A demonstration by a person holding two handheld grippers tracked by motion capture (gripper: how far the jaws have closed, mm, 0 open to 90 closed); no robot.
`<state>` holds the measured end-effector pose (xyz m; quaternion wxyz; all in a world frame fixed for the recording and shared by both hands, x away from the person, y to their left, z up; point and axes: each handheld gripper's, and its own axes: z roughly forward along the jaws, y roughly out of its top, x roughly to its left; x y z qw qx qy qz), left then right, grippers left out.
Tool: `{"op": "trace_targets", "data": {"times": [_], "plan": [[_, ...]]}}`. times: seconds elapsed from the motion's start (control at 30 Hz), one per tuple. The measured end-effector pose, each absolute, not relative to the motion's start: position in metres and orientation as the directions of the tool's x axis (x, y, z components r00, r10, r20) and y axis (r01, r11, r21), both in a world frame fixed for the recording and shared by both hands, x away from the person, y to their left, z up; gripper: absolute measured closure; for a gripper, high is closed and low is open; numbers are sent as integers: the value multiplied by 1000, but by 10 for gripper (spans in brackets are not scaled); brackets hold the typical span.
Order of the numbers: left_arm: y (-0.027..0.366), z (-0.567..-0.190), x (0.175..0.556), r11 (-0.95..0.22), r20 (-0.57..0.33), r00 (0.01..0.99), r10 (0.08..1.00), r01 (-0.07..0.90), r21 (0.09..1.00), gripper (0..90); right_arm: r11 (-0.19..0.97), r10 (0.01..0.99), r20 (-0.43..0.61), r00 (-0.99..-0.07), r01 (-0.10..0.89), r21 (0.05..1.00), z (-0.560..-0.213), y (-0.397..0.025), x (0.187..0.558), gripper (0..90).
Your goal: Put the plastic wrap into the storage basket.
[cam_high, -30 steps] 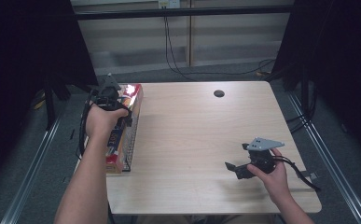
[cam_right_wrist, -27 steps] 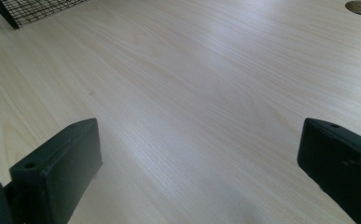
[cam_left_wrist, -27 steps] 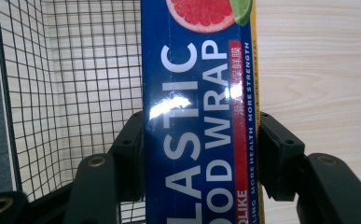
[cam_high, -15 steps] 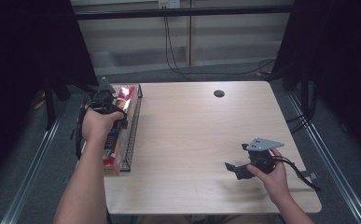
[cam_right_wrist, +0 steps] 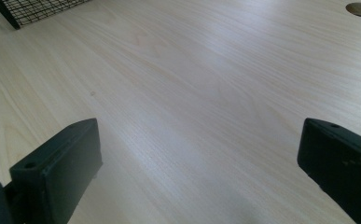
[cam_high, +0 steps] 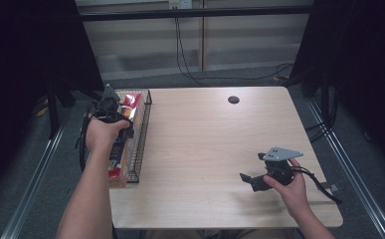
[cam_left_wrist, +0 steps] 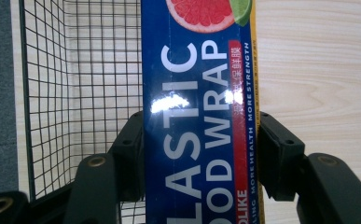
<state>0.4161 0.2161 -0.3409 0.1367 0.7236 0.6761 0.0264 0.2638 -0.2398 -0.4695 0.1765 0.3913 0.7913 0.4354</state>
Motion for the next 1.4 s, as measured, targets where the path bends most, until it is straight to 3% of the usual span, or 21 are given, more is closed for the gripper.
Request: {"op": "trace_targets", "data": {"times": [1.4], "plan": [[232,-367,425,-15,-145,46,988,978,208,441,324,766,63,-639,469,821,-470,-239,264,0]]}}
